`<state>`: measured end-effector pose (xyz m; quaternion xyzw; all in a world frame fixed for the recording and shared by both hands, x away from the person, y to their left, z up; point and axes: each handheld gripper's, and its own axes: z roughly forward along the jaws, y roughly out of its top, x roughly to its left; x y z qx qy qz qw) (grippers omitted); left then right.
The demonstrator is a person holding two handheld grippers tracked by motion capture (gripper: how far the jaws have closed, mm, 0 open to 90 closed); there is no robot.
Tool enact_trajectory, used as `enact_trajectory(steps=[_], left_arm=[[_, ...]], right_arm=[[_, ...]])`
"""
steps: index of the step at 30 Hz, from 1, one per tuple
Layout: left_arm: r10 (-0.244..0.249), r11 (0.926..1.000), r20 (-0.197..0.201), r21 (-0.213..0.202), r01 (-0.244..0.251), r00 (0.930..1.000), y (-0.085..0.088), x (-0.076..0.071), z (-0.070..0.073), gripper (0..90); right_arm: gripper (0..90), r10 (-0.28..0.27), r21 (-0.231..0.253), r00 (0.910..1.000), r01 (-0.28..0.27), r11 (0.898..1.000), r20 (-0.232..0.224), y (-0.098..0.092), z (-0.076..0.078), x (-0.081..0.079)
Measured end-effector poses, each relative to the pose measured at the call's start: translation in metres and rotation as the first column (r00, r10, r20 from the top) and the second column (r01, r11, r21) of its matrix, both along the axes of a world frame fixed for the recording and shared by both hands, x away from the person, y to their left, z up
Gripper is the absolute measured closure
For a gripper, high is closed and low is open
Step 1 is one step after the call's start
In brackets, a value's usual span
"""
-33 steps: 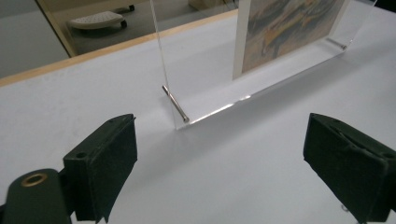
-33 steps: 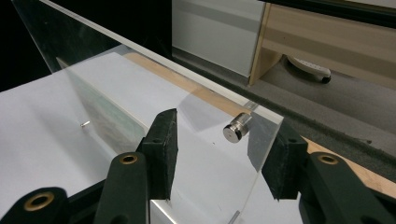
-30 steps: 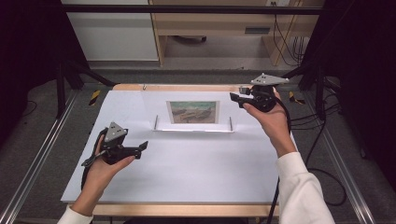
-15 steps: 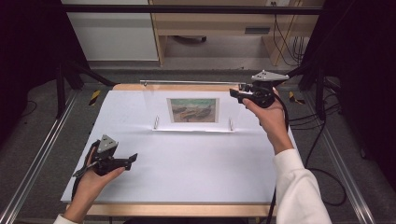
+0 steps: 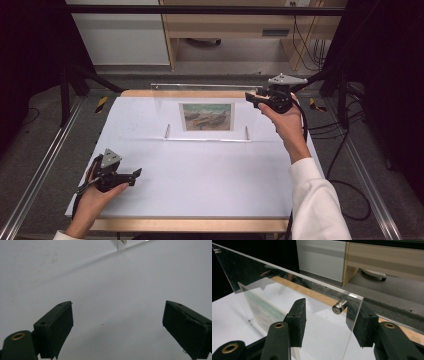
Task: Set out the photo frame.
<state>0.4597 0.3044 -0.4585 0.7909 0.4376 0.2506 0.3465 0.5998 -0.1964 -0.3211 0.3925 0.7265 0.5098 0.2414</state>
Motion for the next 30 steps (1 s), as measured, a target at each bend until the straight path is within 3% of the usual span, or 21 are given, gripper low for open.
enact_trajectory(steps=[16,30], left_arm=[[-0.010,0.9999,-0.003,0.004,0.010,0.9999,-0.0006,-0.0011,0.0003,9.9],[-0.016,0.9998,-0.015,0.007,0.017,0.9997,-0.0017,-0.0027,-0.0011,9.8]], right_arm=[[50.0,-0.033,0.014,0.9995,0.033,0.999,-0.005,0.0005,-0.0032,0.0041],[42.8,-0.051,0.025,0.9985,0.052,0.998,-0.020,0.0037,-0.0051,0.0054]])
